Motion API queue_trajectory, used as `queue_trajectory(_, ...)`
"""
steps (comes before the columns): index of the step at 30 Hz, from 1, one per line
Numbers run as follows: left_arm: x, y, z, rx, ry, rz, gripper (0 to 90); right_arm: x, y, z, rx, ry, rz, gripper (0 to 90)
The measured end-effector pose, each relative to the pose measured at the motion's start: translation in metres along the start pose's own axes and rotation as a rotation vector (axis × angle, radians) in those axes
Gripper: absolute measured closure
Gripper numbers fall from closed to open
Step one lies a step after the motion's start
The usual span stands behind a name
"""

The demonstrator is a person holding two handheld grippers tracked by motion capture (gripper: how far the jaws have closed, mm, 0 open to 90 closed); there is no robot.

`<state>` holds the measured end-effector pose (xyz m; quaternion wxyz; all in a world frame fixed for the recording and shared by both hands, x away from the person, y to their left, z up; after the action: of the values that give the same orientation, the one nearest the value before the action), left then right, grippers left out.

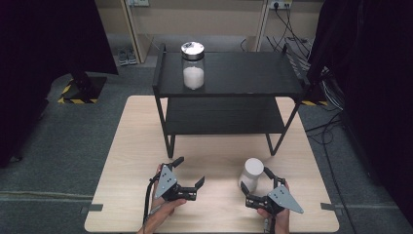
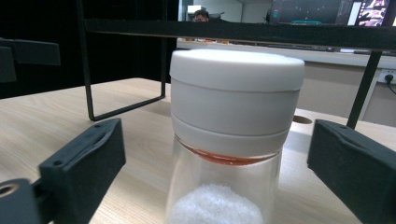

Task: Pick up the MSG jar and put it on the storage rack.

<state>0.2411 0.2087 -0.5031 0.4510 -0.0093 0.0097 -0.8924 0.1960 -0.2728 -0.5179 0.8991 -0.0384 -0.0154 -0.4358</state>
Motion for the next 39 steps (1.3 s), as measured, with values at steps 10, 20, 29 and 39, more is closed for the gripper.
queue_trajectory(10, 0.0, 0.001, -0.001, -0.002, 0.002, -0.003, 0.0, -0.001, 0.012, 0.002, -0.041, 0.007, -0.024, 19.0)
queue_trajectory(20, 0.001, 0.001, -0.002, -0.006, 0.001, -0.005, 0.0, -0.002, 0.016, 0.002, -0.031, 0.003, -0.035, 33.5)
queue_trajectory(29, 0.001, 0.002, -0.003, -0.01, 0.001, -0.006, 0.1, -0.003, 0.016, 0.009, -0.039, 0.007, -0.037, 35.0)
queue_trajectory(39, 0.0, 0.001, -0.003, -0.007, -0.003, -0.003, 0.1, 0.001, 0.01, 0.015, -0.024, 0.045, -0.034, 34.9)
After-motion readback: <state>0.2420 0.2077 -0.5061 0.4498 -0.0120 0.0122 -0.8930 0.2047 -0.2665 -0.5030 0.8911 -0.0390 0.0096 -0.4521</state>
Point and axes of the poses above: each handheld gripper's, and its own axes: y roughly forward along the jaws, z roughly out of its top, x roughly to its right, the point moved 2 cm from there along y, roughly forward along the jaws, and after that the axes turned 7 degrees about z, right-handed, at the moved point
